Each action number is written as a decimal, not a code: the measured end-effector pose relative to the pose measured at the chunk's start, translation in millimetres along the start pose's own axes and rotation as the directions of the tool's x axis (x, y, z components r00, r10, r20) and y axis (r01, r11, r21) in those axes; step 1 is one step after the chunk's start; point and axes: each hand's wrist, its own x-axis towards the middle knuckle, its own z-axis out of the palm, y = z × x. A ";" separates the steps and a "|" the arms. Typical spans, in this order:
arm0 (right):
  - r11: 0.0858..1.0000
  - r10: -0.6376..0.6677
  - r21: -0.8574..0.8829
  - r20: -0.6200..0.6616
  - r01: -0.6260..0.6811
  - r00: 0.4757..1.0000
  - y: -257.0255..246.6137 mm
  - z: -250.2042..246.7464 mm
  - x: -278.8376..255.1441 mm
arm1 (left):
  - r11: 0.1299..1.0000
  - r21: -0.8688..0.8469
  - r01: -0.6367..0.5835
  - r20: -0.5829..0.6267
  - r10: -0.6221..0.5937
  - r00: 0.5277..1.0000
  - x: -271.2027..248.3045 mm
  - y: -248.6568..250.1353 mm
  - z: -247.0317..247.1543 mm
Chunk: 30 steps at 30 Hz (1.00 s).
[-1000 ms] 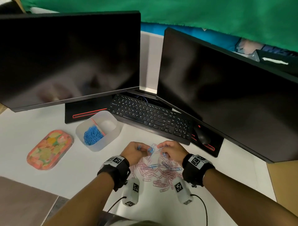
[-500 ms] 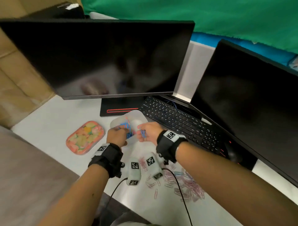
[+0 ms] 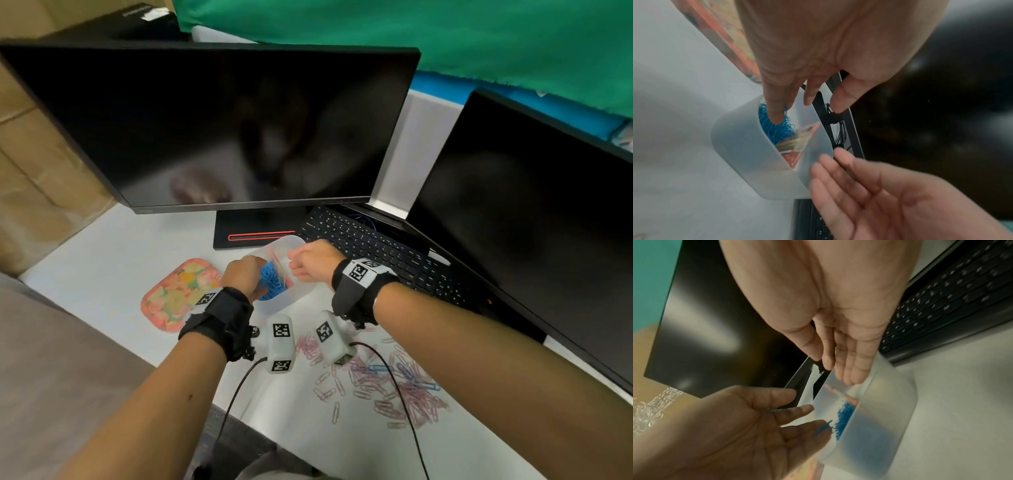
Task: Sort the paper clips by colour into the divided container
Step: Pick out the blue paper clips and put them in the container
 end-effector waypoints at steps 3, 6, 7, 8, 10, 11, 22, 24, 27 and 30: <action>1.000 0.015 -0.016 -0.062 -0.016 0.998 17.9 -24.4 -14.0 | 0.998 0.027 -0.049 0.076 0.047 0.996 -10.6 6.0 6.9; 0.987 -0.005 -0.159 -0.126 -0.015 0.992 46.1 -52.2 -36.0 | 0.956 0.208 -0.207 0.132 0.183 0.974 -21.1 0.9 19.7; 0.973 -0.014 -0.232 -0.142 -0.019 0.990 57.6 -61.9 -44.2 | 0.916 0.287 -0.281 0.183 0.235 0.955 -24.7 -4.5 25.8; 0.955 -0.024 -0.296 -0.153 -0.022 0.988 69.9 -71.3 -51.7 | 0.860 0.364 -0.358 0.250 0.280 0.927 -29.9 -10.1 32.6; 0.917 -0.022 -0.396 -0.165 -0.045 0.986 93.2 -85.8 -68.4 | 0.702 0.506 -0.501 0.411 0.314 0.856 -38.4 -23.2 48.7; 0.896 -0.017 -0.439 -0.174 -0.063 0.985 104.5 -91.7 -76.5 | 0.618 0.553 -0.559 0.481 0.311 0.820 -41.0 -32.2 57.4; 0.743 0.001 -0.661 -0.151 -0.102 0.989 187.3 -96.9 -124.5 | -0.033 0.609 -0.793 0.793 0.009 0.609 -68.8 -115.6 117.0; 0.710 -0.054 -0.704 -0.098 -0.031 0.994 189.4 -86.5 -122.0 | -0.104 0.588 -0.802 0.807 0.004 0.591 -68.2 -120.2 118.1; 0.685 -0.116 -0.727 -0.047 0.046 0.992 193.1 -75.0 -114.6 | -0.162 0.589 -0.792 0.804 0.014 0.595 -64.8 -120.8 117.9; 0.677 -0.133 -0.733 -0.032 0.068 0.991 196.7 -70.0 -110.5 | -0.172 0.617 -0.768 0.784 0.052 0.618 -61.8 -117.4 116.1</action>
